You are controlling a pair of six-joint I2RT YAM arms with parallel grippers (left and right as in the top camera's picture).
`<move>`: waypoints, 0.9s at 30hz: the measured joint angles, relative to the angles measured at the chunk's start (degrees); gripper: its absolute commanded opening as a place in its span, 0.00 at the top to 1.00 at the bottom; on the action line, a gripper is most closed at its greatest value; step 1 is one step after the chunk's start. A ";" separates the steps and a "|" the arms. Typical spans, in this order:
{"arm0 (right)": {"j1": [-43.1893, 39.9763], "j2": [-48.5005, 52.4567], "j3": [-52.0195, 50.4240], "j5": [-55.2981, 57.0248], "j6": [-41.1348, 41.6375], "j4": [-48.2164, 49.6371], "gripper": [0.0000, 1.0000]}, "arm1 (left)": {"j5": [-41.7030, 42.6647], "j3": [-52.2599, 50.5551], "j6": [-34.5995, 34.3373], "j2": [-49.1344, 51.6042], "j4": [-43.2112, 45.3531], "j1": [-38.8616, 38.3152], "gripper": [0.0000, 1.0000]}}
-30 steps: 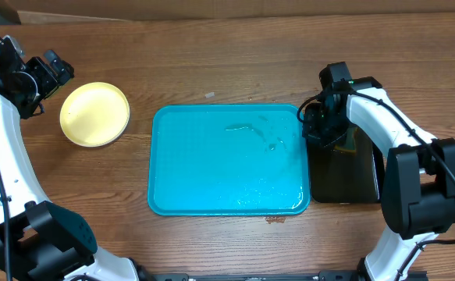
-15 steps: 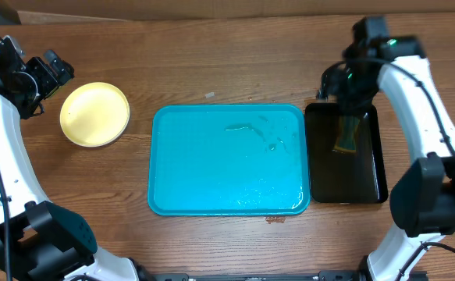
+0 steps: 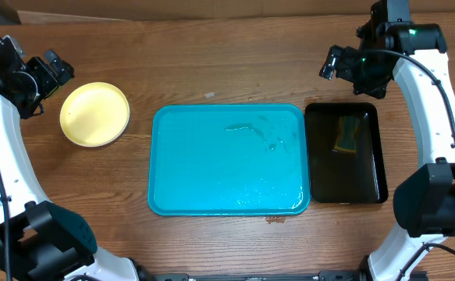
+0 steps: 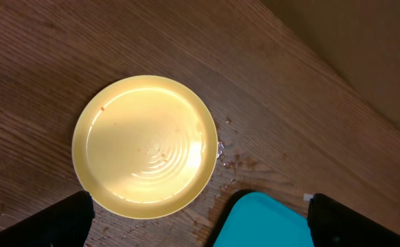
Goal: Clean dirty plates on tray and stack at the side
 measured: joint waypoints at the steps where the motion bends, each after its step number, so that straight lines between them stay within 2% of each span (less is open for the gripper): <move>1: 0.00 0.00 0.00 0.00 0.00 0.00 0.00 | 0.00 0.00 0.00 0.00 0.02 0.00 0.00; 11: 0.55 -0.46 -0.17 0.11 -0.02 0.70 0.00 | 0.00 0.00 0.00 0.00 -0.02 0.00 0.00; 15: 3.93 -4.61 -0.70 0.90 -0.22 0.96 0.00 | 0.00 0.00 0.00 0.00 0.02 0.00 0.00; 21: 14.25 -22.53 -1.05 8.85 -2.29 3.72 0.00 | 0.00 0.00 0.00 0.00 0.02 0.00 0.00; 27: 15.47 -43.65 -0.48 13.16 -2.93 2.10 0.00 | 0.00 0.00 0.00 0.00 0.00 0.00 0.00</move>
